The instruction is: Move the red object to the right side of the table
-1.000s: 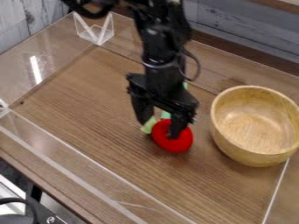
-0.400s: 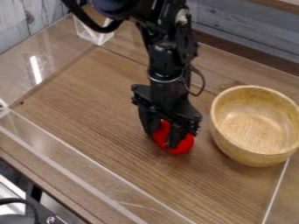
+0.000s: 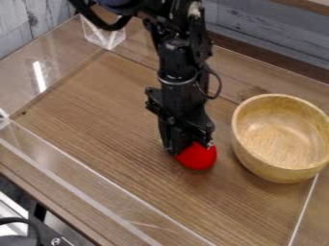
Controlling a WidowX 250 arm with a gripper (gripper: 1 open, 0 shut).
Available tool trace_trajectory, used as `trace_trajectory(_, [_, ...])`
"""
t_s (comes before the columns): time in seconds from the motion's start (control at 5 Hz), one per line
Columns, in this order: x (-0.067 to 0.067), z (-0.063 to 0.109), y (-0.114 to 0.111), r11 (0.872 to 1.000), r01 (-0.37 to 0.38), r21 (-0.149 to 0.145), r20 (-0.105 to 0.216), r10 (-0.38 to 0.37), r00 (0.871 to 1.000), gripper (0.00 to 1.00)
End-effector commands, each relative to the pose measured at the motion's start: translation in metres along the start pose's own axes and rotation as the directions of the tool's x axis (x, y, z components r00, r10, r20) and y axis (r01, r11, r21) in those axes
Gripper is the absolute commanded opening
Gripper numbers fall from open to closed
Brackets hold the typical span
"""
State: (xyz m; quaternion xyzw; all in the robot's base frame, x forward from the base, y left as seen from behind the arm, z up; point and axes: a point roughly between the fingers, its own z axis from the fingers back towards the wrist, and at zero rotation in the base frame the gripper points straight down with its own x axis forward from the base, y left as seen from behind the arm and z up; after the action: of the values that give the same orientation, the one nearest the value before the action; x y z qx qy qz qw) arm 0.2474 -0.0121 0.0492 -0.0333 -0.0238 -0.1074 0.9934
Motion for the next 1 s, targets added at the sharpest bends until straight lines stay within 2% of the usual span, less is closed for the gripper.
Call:
trace_trajectory(0.0, [0.012,0.01,0.008,1.0,0.025,-0.003,0.034,-0.025,0.999,1.0])
trace_trajectory(0.2, [0.016,0.006,0.013,1.0,0.011,-0.007,0.033,-0.011,0.999,0.0])
trace_trajectory(0.4, [0.019,0.001,0.017,1.0,0.001,-0.008,0.029,-0.001,1.0,0.0])
trace_trajectory(0.6, [0.024,0.025,0.017,1.0,0.024,0.013,0.06,-0.024,0.998,0.0])
trace_trajectory(0.8, [0.025,0.047,0.006,0.997,0.072,0.037,0.094,-0.076,0.993,0.0])
